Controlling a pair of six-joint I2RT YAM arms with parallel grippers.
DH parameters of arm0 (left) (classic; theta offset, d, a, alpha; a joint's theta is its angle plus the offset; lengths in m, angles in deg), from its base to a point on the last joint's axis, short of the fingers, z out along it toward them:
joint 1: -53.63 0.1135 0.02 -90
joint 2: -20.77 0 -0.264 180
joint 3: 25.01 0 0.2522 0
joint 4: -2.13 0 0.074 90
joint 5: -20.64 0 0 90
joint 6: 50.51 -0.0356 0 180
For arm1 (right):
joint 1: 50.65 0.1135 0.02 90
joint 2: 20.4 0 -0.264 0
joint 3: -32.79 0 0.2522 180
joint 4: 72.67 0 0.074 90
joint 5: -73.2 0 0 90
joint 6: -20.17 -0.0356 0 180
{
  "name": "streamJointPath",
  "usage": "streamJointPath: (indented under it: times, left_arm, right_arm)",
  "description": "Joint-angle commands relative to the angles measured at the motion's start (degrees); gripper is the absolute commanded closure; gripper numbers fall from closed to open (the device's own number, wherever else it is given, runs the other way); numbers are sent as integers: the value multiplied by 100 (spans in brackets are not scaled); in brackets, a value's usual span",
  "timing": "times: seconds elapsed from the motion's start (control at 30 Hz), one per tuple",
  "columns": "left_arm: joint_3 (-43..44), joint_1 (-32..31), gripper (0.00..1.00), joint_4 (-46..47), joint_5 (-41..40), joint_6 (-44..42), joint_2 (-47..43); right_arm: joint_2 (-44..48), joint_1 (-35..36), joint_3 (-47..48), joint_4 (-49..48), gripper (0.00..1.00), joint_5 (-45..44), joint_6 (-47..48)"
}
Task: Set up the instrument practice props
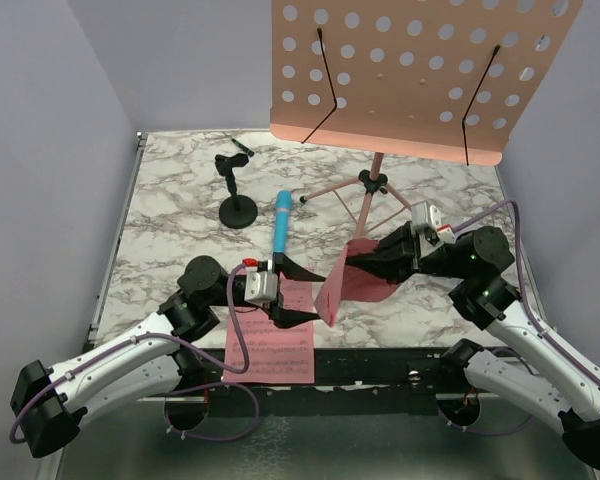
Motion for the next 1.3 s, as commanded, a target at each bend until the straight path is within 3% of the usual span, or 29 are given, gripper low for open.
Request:
streamJointPath:
  times: [0.0,0.23,0.33,0.83,1.27]
  left_arm:
    - [105,-410,37,108,-565,-434,113]
    - [64,-622,64,117,-1032,-571,59]
    - [105,-670,69,116,-956,-432,42]
    - [128,-864,63,1015,-681,748,-348]
    - [-30,-876,64,1168,-1293,1030,-856]
  right_arm:
    - [-1,20,-79,-278,99,-542,-262]
    - [59,23,-135,-268,99,-1006,-335]
    - [121,21,-185,-241,99,-1387,-350]
    - [364,22,-507,-211,99,-2360,-435]
    - [510,21,-645,-136,99,-2598,-379]
